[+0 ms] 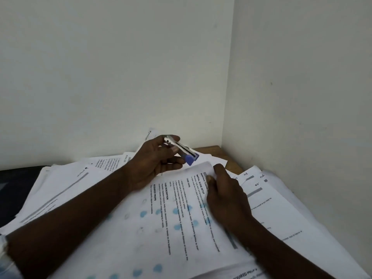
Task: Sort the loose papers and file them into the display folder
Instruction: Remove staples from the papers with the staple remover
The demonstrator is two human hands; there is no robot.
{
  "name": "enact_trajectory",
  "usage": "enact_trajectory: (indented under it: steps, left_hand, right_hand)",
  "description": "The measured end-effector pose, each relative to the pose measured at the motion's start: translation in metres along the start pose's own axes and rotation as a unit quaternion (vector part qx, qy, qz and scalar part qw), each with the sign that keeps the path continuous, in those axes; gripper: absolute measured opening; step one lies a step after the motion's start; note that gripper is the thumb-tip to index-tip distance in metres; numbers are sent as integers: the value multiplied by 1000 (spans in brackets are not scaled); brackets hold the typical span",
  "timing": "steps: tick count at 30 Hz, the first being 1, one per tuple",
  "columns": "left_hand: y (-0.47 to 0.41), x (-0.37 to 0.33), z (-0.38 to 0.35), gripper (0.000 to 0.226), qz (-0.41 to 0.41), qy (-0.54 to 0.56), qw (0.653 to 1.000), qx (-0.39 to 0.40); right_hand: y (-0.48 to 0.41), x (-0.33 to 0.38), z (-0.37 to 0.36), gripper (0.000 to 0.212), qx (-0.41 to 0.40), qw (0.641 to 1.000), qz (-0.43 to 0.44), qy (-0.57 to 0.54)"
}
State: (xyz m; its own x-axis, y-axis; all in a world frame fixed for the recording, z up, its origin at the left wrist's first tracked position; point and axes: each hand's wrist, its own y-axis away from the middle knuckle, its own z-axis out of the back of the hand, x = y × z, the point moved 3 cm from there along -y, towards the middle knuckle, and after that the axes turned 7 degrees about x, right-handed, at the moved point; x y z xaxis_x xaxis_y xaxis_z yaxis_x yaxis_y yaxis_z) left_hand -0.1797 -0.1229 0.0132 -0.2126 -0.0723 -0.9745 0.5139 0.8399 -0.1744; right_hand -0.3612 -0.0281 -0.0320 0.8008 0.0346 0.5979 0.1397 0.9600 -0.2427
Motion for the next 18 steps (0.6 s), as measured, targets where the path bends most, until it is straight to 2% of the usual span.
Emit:
enact_trajectory:
  steps: [3,5,12,18]
  left_hand:
    - [6,8,-1,28,-10,30,999,-42]
    - [6,11,-2,20,-17,33,996,-76]
    - [9,1,-5,34,-62,-124,982,-127]
    - [7,0,-14,30,-48,-141,978,-143]
  right_hand:
    - [1,1,0,14,-7,1000,5,-11]
    - [1,2,-1,16,-13,1000,14,-11]
    - [-2,-1,-3,18,-26,999,18,-5]
    - [0,2,-2,17,-31,999,37,13]
